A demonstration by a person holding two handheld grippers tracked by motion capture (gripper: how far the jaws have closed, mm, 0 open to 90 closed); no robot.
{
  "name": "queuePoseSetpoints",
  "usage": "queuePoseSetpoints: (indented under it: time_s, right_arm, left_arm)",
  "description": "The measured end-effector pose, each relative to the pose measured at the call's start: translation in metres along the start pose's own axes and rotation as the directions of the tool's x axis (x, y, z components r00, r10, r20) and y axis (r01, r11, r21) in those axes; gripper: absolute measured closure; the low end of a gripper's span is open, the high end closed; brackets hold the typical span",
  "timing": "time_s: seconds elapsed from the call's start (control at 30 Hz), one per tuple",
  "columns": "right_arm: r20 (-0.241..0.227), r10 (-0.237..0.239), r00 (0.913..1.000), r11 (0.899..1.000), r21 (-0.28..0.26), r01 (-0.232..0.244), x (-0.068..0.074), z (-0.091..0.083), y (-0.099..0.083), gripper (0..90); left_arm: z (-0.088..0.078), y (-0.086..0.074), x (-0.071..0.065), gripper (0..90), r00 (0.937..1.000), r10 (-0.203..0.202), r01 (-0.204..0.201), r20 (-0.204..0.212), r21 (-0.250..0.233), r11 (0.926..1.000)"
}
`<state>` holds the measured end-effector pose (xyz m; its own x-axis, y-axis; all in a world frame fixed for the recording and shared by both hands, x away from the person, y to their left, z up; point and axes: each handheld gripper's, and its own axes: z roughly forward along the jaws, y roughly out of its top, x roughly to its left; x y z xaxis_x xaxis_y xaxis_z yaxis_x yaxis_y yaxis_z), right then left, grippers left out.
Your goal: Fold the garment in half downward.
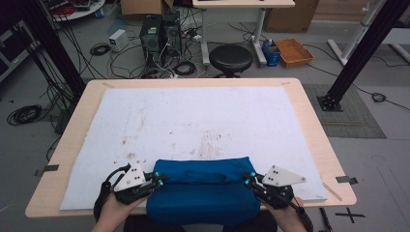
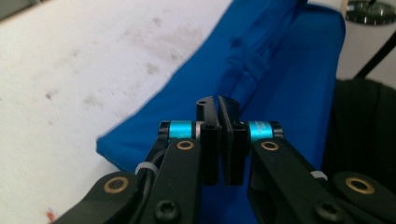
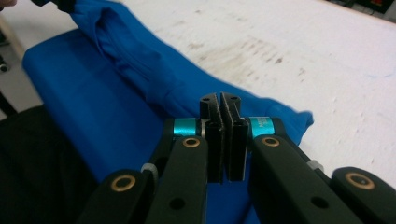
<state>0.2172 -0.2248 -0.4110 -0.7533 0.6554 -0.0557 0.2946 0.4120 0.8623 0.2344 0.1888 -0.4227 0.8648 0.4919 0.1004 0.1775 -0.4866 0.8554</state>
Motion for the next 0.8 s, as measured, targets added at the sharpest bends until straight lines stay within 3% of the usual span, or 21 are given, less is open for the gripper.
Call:
queuePoseSetpoints:
  time_s: [0.13, 0.33, 0.4, 0.47, 0.6, 0.7, 0.8]
  right_arm:
    - [-0.035, -0.014, 0.9993, 0.998, 0.053, 0.016, 0.005, -0.003, -0.006, 88.8]
    - [-0.037, -0.040, 0.9985, 0.996, 0.075, 0.043, 0.007, -0.007, -0.013, 87.1]
    - [-0.041, -0.043, 0.9982, 0.995, 0.085, 0.047, 0.008, -0.008, -0.014, 85.6]
    - [-0.043, -0.044, 0.9981, 0.995, 0.091, 0.047, 0.009, -0.011, -0.016, 83.3]
    - [-0.040, -0.051, 0.9979, 0.995, 0.086, 0.054, 0.010, -0.016, -0.017, 79.7]
    - [0.003, -0.017, 0.9998, 0.998, 0.056, 0.017, 0.001, -0.018, -0.013, 76.0]
    - [0.043, 0.033, 0.9985, 0.999, 0.021, -0.034, -0.014, -0.015, -0.007, 74.2]
  left_arm:
    - [0.003, -0.005, -0.012, 87.0, 0.9990, 0.014, -0.015, 0.042, 0.028, 0.9995]
    - [0.003, -0.009, -0.023, 86.2, 0.9961, 0.037, -0.043, 0.080, 0.070, 0.9966]
    - [0.002, -0.011, -0.025, 85.2, 0.9956, 0.055, -0.061, 0.076, 0.087, 0.9943]
    - [0.001, -0.013, -0.025, 83.3, 0.9956, 0.048, -0.055, 0.080, 0.087, 0.9947]
    - [-0.003, -0.015, -0.025, 75.2, 0.9971, 0.041, -0.046, 0.064, 0.083, 0.9955]
    - [-0.006, -0.011, -0.014, 66.8, 0.9998, -0.010, 0.009, 0.016, 0.043, 0.9990]
    - [-0.005, -0.004, -0.001, 59.8, 0.9975, -0.059, 0.059, -0.038, 0.005, 0.9982]
